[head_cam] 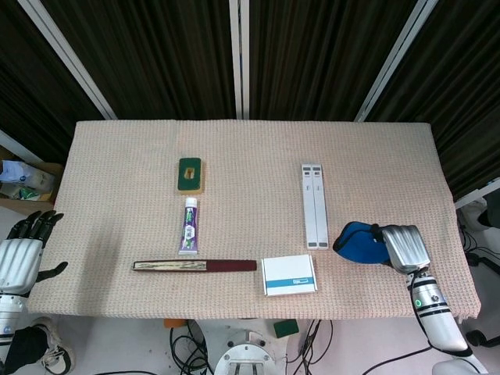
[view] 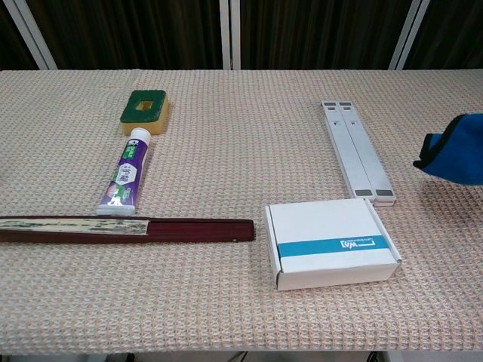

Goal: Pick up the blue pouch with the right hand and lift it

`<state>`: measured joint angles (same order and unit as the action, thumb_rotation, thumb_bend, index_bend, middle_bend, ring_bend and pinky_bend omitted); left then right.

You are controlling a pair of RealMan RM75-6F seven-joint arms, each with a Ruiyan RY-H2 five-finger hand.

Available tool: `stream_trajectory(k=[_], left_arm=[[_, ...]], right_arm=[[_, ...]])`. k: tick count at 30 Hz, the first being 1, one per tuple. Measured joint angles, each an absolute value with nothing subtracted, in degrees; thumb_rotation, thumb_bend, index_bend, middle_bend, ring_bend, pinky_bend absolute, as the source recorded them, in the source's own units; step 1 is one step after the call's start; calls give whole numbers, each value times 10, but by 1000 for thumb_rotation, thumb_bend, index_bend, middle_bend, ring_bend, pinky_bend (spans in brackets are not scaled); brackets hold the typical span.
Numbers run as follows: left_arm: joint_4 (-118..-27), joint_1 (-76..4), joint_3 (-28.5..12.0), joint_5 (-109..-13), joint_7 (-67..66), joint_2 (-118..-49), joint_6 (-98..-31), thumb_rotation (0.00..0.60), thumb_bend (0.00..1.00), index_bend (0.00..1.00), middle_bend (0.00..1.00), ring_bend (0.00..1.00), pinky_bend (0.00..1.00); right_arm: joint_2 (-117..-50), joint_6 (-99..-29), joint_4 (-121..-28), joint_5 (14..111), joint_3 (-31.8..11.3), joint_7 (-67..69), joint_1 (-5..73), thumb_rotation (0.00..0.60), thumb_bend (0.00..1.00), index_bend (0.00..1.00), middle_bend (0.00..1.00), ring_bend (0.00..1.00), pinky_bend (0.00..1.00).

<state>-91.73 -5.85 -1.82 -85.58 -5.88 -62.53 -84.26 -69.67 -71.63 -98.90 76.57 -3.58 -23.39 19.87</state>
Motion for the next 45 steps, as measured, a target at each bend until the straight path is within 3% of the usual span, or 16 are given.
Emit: stream_trajectory(k=[6,10,19,22,26,28,29,30,32,33,34,37,45], left_arm=[[-917,-56,-18,-855,-59,-626,-846,600,70,162,144,89,202],[-914,-56,-18,-853,-56,-627,-843,600,70,162,144,89,202],[-899,-58,-19,-844,-50,-633,-834,600,70,162,144,89,201],[-892,-56,-21,-838,-45,-635,-835,600,70,162,144,89,201],[-887,-54,-22,-833,-40,-635,-835,600,70,162,144,89,201],[-885,-54,-22,-831,-38,-635,-833,600,70,162,144,89,201],[-883,-54,-22,-831,-37,-635,-832,600,70,162,144,89,201],[-882,-54,-23,-830,-35,-636,-831,600,70,162,144,89,201],[-879,-54,-24,-829,-32,-637,-830,600,70,164,144,89,201],[-876,-54,-25,-828,-30,-639,-833,600,70,165,144,89,201],[-874,-54,-26,-828,-28,-641,-835,600,70,166,144,89,201],[-865,-51,-30,-827,-20,-645,-843,600,69,166,144,89,201],[-863,-48,-29,-825,-17,-643,-842,600,70,166,144,89,201]], right_arm=[[-696,-706,-1022,800,-80,-264,254,600,492,1000,885,831,1000],[-733,-669,-1012,793,-112,-288,311,600,485,1000,885,831,1000],[-905,-597,-852,755,-158,-303,423,600,468,999,884,831,1000],[-956,-582,-787,749,-165,-280,450,600,416,983,873,828,1000],[-1008,-565,-713,744,-171,-221,479,600,343,883,797,785,981],[-1021,-552,-690,741,-171,-200,489,600,258,699,624,621,846],[-1024,-539,-684,737,-170,-193,493,600,210,537,476,466,726],[-1024,-527,-682,733,-170,-189,496,600,129,300,270,249,554],[-1021,-491,-683,720,-168,-180,504,600,34,56,57,42,264],[-1019,-473,-685,713,-167,-175,507,600,2,1,5,0,127],[-1016,-456,-686,706,-167,-171,511,600,0,0,0,0,60],[-1010,-416,-691,682,-166,-157,522,600,0,0,0,0,6],[-983,-428,-719,674,-161,-144,531,600,0,0,0,0,0]])
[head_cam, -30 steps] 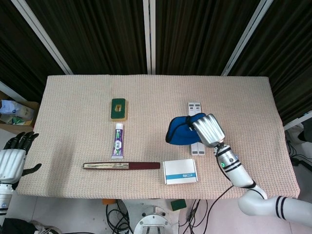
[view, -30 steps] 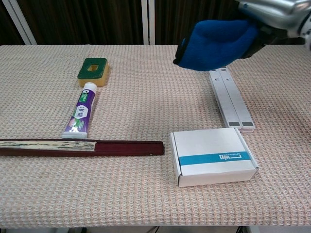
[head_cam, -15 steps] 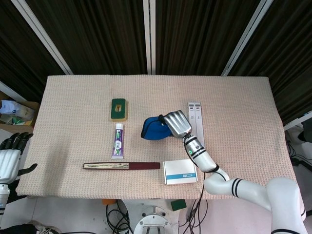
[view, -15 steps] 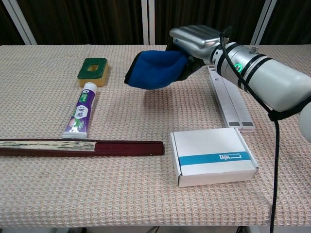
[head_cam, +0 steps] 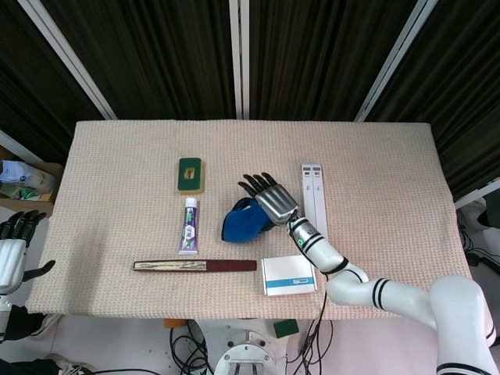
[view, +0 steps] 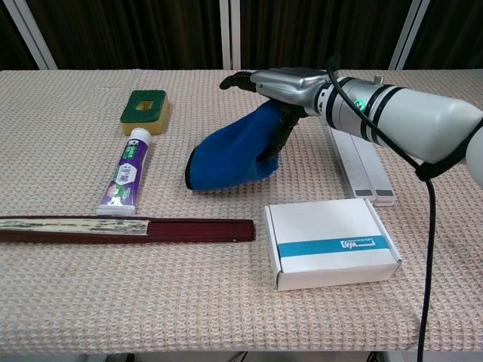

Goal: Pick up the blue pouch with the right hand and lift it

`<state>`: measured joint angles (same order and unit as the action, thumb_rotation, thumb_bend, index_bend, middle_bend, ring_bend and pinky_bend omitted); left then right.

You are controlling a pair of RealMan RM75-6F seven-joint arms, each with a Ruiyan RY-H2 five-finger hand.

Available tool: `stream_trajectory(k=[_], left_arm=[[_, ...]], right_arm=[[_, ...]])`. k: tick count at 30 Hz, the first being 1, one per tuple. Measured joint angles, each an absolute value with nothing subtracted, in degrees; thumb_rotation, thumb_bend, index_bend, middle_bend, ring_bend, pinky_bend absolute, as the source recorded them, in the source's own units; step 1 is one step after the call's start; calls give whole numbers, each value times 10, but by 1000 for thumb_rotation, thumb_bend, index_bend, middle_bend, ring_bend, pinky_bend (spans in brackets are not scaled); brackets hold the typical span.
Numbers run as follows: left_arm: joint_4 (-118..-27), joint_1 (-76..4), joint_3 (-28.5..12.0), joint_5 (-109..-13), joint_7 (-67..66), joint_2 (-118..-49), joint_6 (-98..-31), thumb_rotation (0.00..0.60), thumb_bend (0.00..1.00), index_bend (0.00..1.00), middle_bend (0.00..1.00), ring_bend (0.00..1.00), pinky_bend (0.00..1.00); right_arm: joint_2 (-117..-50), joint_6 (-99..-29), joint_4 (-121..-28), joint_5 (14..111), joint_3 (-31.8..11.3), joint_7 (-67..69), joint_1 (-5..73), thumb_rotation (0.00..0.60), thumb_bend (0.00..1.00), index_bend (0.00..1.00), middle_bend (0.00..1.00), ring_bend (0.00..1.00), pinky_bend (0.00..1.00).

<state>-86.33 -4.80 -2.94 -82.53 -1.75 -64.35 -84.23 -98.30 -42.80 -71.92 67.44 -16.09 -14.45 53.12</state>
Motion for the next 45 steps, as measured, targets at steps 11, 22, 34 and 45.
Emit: stream_trajectory(k=[11,22,34,45], left_arm=[[-875,-54,-29,-830,-29,-642,-836,600,70,167,144,89,201],[-883,-54,-29,-831,-36,-638,-836,600,70,166,144,89,201],[-872,-53,-27,-833,-30,-645,-837,600,70,167,144,89,201],[-869,-52,-25,-843,-34,-652,-845,600,69,167,144,89,201]], right_arm=[[-887,-398,-815,624,-175,-117,534,600,0,0,0,0,0],[-770,-367,-915,566,-187,-73,525,600,0,0,0,0,0],[-636,-612,-1035,748,-79,-102,334,600,2,0,0,0,0],[-653,-886,-864,812,9,-86,92,600,41,0,0,0,0]])
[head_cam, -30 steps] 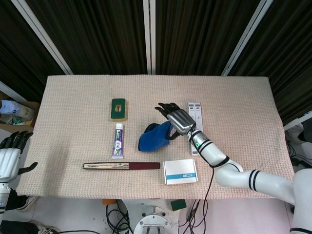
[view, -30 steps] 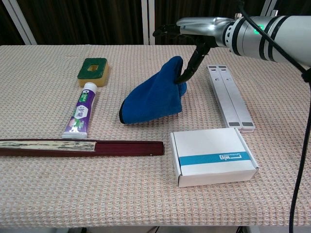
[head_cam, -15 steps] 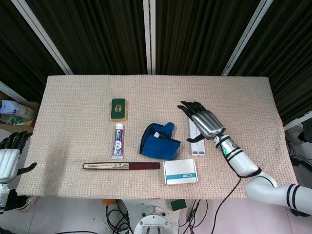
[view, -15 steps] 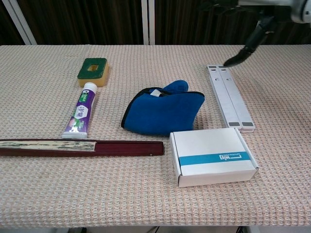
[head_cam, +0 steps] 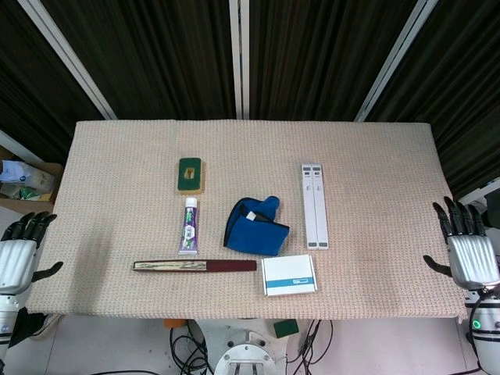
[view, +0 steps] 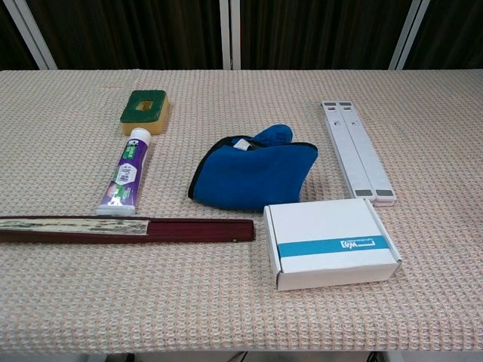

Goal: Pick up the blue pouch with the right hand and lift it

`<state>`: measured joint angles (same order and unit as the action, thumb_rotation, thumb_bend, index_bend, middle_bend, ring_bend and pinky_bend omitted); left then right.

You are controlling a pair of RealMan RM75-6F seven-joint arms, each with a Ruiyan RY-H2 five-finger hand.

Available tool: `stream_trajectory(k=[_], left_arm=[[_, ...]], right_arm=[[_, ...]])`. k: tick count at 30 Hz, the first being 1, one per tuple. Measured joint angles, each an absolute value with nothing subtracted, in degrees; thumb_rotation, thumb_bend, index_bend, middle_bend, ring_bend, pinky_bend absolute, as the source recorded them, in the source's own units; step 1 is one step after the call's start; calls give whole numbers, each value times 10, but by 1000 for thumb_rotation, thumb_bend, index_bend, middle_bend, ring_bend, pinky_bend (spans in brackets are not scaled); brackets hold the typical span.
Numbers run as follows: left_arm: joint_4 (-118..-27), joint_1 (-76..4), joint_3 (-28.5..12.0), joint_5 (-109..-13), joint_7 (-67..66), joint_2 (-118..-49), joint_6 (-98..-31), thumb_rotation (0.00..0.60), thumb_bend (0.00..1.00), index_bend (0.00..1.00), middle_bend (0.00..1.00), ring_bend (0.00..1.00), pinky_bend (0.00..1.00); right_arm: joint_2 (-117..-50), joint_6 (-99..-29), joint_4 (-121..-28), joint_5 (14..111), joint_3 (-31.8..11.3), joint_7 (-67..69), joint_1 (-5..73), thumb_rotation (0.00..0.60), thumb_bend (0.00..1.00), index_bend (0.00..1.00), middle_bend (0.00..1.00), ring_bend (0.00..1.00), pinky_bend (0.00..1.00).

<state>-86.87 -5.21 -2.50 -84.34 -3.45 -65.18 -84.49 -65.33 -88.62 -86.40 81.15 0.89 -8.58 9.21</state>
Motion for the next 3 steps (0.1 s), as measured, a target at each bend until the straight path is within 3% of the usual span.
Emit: stream_trajectory(k=[3], left_arm=[[-870,-51,-25,-847,-35,-649,-851,600,69,167,144,89,201]], right_arm=[[-674,-901,-806,808,15,-71,61,600,42,0,0,0,0]])
